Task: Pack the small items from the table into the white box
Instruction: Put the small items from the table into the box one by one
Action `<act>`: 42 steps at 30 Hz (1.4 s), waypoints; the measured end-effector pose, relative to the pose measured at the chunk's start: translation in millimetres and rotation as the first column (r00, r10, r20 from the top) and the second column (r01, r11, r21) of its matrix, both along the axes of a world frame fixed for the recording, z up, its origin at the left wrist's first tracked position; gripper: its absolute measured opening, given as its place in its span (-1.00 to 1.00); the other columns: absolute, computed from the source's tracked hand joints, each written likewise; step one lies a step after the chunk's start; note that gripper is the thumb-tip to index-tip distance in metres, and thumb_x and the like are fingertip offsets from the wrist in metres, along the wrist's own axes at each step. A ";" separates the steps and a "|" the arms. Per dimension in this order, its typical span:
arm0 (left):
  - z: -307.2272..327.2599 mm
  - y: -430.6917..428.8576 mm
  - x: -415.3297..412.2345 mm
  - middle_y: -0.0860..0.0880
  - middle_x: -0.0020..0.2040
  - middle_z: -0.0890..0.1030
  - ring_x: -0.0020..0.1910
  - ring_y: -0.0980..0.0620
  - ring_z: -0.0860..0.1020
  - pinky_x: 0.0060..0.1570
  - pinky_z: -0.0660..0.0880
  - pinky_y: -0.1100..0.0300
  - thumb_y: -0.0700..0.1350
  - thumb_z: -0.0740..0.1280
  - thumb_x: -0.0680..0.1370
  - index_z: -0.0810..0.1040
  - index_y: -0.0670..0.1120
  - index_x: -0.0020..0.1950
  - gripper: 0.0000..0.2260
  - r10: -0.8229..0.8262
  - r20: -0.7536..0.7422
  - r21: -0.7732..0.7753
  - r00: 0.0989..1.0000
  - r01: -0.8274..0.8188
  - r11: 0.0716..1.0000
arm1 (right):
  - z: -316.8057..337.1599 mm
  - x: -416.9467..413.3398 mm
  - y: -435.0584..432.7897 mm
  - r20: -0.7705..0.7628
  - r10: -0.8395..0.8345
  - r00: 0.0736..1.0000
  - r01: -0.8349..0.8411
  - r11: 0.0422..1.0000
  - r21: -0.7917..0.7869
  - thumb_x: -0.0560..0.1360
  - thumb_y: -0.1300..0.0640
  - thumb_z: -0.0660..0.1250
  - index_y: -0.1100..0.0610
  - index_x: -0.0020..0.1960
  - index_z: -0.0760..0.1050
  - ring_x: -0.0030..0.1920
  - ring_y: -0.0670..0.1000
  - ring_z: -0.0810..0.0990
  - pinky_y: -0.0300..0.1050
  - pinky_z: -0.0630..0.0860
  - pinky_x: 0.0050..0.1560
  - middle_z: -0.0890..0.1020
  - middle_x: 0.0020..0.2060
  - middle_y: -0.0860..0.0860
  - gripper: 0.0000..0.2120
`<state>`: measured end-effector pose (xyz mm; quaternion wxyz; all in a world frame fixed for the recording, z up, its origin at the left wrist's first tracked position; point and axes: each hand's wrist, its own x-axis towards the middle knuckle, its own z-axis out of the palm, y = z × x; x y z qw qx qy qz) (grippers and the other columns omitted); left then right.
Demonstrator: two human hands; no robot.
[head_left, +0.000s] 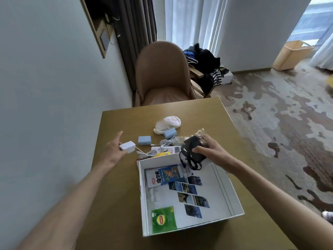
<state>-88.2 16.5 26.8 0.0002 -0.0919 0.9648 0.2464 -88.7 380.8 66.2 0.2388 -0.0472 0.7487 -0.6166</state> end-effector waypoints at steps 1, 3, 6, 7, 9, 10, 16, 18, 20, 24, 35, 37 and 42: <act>7.9 3.5 8.9 -0.19 0.12 0.60 -0.06 -0.05 0.53 -0.12 0.45 0.14 -0.24 0.46 0.41 0.26 -0.08 0.50 -0.30 0.039 -0.026 0.046 0.999 -0.037 0.998 | -4.3 0.7 3.9 0.051 0.060 0.997 -0.063 0.996 0.066 0.51 0.17 0.38 0.10 0.26 0.37 -0.08 0.05 0.70 -0.18 0.61 -0.16 0.66 -0.02 0.16 -0.64; 23.0 17.2 28.9 -0.17 0.11 0.61 -0.08 -0.02 0.54 -0.14 0.43 0.23 -0.25 0.46 0.42 0.31 -0.10 0.48 -0.34 0.075 -0.076 0.103 0.994 -0.067 0.992 | -14.2 0.9 10.0 0.091 0.198 0.976 -0.216 0.939 0.266 0.51 0.15 0.38 0.07 0.24 0.41 -0.04 0.02 0.66 -0.15 0.62 -0.13 0.62 0.02 0.10 -0.67; 41.1 48.3 57.6 -0.15 0.10 0.60 -0.04 -0.04 0.57 -0.12 0.48 0.25 -0.25 0.47 0.43 0.37 -0.12 0.43 -0.40 0.101 -0.123 0.206 0.987 -0.074 0.976 | -29.6 0.8 14.1 0.057 0.339 0.939 -0.323 0.811 0.489 0.49 0.08 0.39 0.04 0.29 0.43 0.02 0.01 0.61 -0.15 0.59 -0.08 0.61 0.07 0.06 -0.61; 45.3 60.7 65.1 -0.13 0.09 0.59 -0.05 -0.03 0.57 -0.16 0.49 0.32 -0.26 0.47 0.43 0.40 -0.13 0.41 -0.43 0.105 -0.136 0.245 0.985 -0.069 0.967 | -34.1 0.5 14.5 0.032 0.351 0.936 -0.312 0.784 0.536 0.48 0.06 0.40 0.06 0.31 0.42 0.02 0.02 0.59 -0.19 0.55 -0.11 0.61 0.09 0.06 -0.58; 48.7 85.4 77.8 -0.12 0.10 0.56 -0.04 -0.02 0.56 -0.21 0.50 0.42 -0.27 0.46 0.44 0.44 -0.16 0.37 -0.49 0.094 -0.158 0.302 0.983 -0.043 0.952 | -40.1 3.0 13.0 -0.032 0.389 0.921 -0.281 0.718 0.637 0.49 0.04 0.38 0.11 0.28 0.42 0.03 0.05 0.57 -0.18 0.52 -0.12 0.60 0.12 0.11 -0.60; 48.0 96.7 83.4 -0.15 0.13 0.56 -0.01 -0.03 0.56 -0.17 0.53 0.37 -0.28 0.45 0.44 0.45 -0.17 0.36 -0.51 0.085 -0.159 0.323 0.984 -0.030 0.946 | -42.2 4.8 11.8 -0.091 0.437 0.895 -0.247 0.655 0.714 0.50 0.05 0.36 0.14 0.26 0.42 0.07 0.09 0.56 -0.11 0.53 -0.05 0.58 0.15 0.13 -0.63; 34.0 143.2 109.1 -0.17 0.15 0.50 -0.05 0.04 0.52 -0.32 0.56 0.37 -0.28 0.43 0.46 0.51 -0.17 0.26 -0.62 0.125 -0.094 0.484 0.988 -0.064 0.873 | -56.6 24.1 6.2 -0.305 0.727 0.616 0.034 0.362 0.931 0.52 0.13 0.24 0.14 0.26 0.42 0.22 0.20 0.44 0.12 0.47 0.12 0.47 0.22 0.17 -0.68; 28.9 150.6 114.7 -0.14 0.14 0.49 -0.02 0.04 0.51 -0.29 0.57 0.35 -0.27 0.43 0.46 0.51 -0.16 0.26 -0.62 0.129 -0.073 0.508 0.989 -0.075 0.858 | -63.3 31.0 6.8 -0.183 0.730 0.659 -0.069 0.301 0.951 0.51 -0.02 0.28 0.12 0.27 0.41 0.21 0.20 0.45 0.12 0.48 0.11 0.48 0.20 0.17 -0.62; 24.7 153.5 120.0 -0.10 0.13 0.49 0.02 0.03 0.52 -0.26 0.56 0.37 -0.24 0.42 0.47 0.49 -0.15 0.28 -0.61 0.120 -0.045 0.516 0.992 -0.080 0.853 | -70.5 36.3 8.5 -0.084 0.740 0.667 -0.165 0.257 0.952 0.47 -0.16 0.32 0.10 0.37 0.32 0.23 0.20 0.44 0.12 0.51 0.08 0.44 0.23 0.17 -0.43; 16.2 150.6 125.0 -0.06 0.12 0.52 0.01 0.05 0.54 -0.08 0.59 0.20 -0.15 0.43 0.47 0.49 -0.05 0.28 -0.62 0.062 -0.001 0.455 0.998 -0.055 0.889 | -80.7 42.6 9.6 -0.103 0.755 0.648 -0.135 0.247 0.960 0.48 -0.14 0.31 0.05 0.52 0.09 0.30 0.21 0.38 0.11 0.52 0.08 0.34 0.33 0.18 -0.27; -3.0 150.2 123.8 0.03 0.04 0.53 -0.01 0.05 0.54 -0.16 0.48 0.39 -0.10 0.46 0.44 0.48 -0.02 0.15 -0.68 -0.134 0.055 0.386 0.989 0.103 0.917 | -66.1 48.8 8.2 -0.223 0.761 0.609 -0.200 0.419 0.886 0.49 0.02 0.35 0.01 0.44 0.31 0.31 0.08 0.43 0.00 0.51 0.22 0.36 0.38 0.04 -0.45; -9.5 153.5 122.6 0.00 0.00 0.55 -0.04 0.02 0.56 -0.17 0.49 0.33 -0.10 0.47 0.42 0.45 -0.01 0.03 -0.73 -0.176 0.075 0.386 0.982 0.135 0.913 | -58.2 56.6 9.5 -0.182 0.740 0.648 -0.353 0.503 0.789 0.48 0.02 0.39 -0.05 0.47 0.26 0.21 -0.02 0.51 -0.14 0.55 0.11 0.42 0.33 -0.05 -0.39; -25.7 177.8 115.7 -0.01 -0.07 0.53 -0.11 0.03 0.54 -0.15 0.52 0.15 -0.09 0.43 0.44 0.44 -0.03 -0.08 -0.82 -0.355 0.130 0.304 0.926 0.304 0.903 | -45.6 70.8 31.9 -0.253 0.777 0.577 -0.152 0.406 0.901 0.53 0.21 0.28 0.00 0.35 0.43 0.16 0.03 0.57 -0.06 0.55 0.11 0.58 0.18 -0.01 -0.59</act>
